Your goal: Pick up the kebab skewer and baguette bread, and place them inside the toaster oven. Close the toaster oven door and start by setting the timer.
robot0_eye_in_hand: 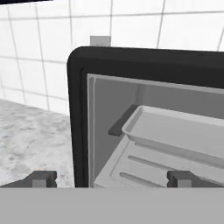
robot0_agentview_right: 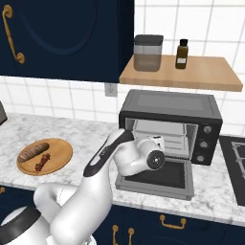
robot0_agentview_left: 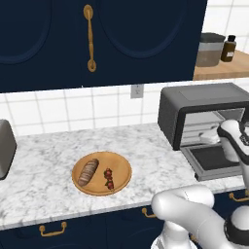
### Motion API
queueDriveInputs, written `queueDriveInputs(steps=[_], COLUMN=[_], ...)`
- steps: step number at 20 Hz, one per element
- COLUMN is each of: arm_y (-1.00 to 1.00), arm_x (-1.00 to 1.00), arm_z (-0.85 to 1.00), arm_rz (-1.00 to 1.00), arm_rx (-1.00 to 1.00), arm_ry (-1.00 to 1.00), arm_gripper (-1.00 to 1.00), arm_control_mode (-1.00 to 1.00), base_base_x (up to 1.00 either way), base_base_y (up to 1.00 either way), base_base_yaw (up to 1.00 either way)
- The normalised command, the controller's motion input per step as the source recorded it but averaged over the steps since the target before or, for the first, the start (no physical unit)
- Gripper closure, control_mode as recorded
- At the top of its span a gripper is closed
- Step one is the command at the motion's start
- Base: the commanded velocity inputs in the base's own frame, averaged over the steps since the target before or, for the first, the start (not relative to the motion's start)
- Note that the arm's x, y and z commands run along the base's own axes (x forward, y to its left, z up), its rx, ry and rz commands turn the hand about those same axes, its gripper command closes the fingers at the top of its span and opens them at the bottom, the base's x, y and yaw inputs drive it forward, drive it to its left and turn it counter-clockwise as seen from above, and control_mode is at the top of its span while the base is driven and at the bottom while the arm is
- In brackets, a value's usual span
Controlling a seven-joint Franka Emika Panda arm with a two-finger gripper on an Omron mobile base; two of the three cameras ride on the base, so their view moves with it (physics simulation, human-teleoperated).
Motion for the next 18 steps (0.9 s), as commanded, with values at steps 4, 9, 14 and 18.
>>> queueDriveInputs(steps=[4,9,14,18], arm_y=[-0.35,-0.06,-0.19,-0.25], arm_x=[0.33,0.50,0.30,0.41], arm_z=[0.00,0.02,-0.01,0.00], arm_rz=[0.00,0.00,-0.02,-0.01], arm_rx=[0.06,0.02,0.00,0.00], arm_ry=[-0.21,-0.22,-0.02,0.00], arm_gripper=[-1.00,-1.00,-1.00,-1.00], arm_control_mode=[-1.00,-1.00,-1.00,-1.00], base_base_x=[0.00,0.00,0.00,0.00], base_base_y=[0.00,0.00,0.00,0.00], base_base_yaw=[0.00,0.00,0.00,0.00])
